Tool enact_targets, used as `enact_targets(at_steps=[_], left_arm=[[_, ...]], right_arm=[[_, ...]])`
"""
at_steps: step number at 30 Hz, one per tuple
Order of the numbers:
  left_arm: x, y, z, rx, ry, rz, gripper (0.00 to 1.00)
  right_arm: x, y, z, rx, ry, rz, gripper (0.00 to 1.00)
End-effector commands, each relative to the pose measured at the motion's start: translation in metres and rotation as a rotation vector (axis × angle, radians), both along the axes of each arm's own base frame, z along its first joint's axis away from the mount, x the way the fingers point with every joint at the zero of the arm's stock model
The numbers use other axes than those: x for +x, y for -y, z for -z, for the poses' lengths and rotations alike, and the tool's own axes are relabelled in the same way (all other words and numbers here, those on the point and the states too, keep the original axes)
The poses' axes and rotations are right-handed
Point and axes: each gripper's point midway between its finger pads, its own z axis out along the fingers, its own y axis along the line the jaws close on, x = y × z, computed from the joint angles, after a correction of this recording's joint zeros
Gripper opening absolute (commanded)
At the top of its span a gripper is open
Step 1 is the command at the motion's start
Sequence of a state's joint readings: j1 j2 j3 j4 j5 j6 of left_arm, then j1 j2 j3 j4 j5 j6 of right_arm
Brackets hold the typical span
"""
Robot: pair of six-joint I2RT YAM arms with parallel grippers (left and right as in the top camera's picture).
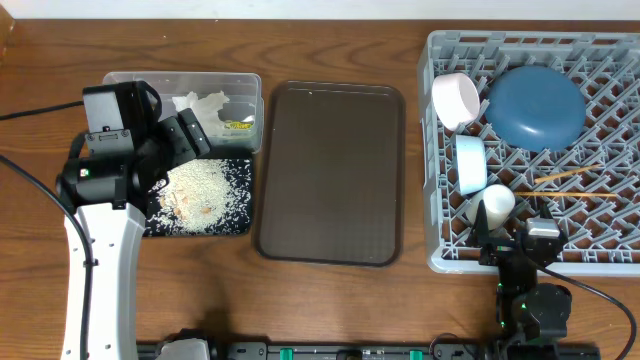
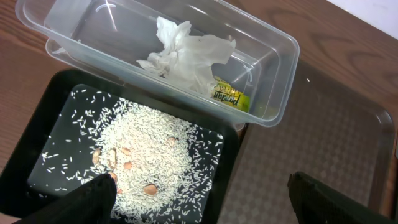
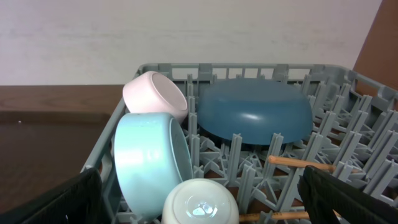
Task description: Sort waste into correct bins and load items into the dishwasher rack
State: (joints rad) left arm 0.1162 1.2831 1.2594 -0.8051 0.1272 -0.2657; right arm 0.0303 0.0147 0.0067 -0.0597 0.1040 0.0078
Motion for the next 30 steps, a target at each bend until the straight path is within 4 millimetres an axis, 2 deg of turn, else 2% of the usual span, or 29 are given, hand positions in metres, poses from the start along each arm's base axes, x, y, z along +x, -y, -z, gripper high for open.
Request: enact_targets(at_steps=[1, 4, 8, 12, 15, 20, 25, 30], left_arm=[[0.002, -0.003, -0.004, 0.009, 0.009, -0.007, 0.91], [-0.004, -0.008, -0.003, 0.037, -0.011, -0.016, 0.91], [-0.009, -0.010, -0.011, 0.077, 0.053, -0.014, 0.91], [-0.004, 0.007, -0.021, 0.162, 0.273, 0.142, 0.91], [-0.013, 0.009, -0.021, 0.189, 0.413, 0.141, 0.91], [-0.046, 0.011, 0.000, 0.224, 0.611, 0.126, 0.91], [-0.073, 0.014, 0.027, 0.240, 0.712, 0.118, 0.91], [-0.087, 0.015, 0.050, 0.248, 0.759, 0.114, 0.91]], right_arm=[[0.000, 0.000, -0.001, 0.011, 0.005, 0.000, 0.99], [0.000, 0.000, -0.001, 0.011, 0.005, 0.000, 0.99], [0.000, 0.000, -0.001, 0.011, 0.005, 0.000, 0.99], [0.000, 0.000, -0.001, 0.011, 0.005, 0.000, 0.99], [0.000, 0.000, -0.001, 0.011, 0.005, 0.000, 0.99], [0.000, 0.000, -0.001, 0.011, 0.005, 0.000, 0.99], [0.000, 0.000, -0.001, 0.011, 0.005, 0.000, 0.99], [0.000, 0.000, -0.001, 0.011, 0.005, 0.000, 0.99]])
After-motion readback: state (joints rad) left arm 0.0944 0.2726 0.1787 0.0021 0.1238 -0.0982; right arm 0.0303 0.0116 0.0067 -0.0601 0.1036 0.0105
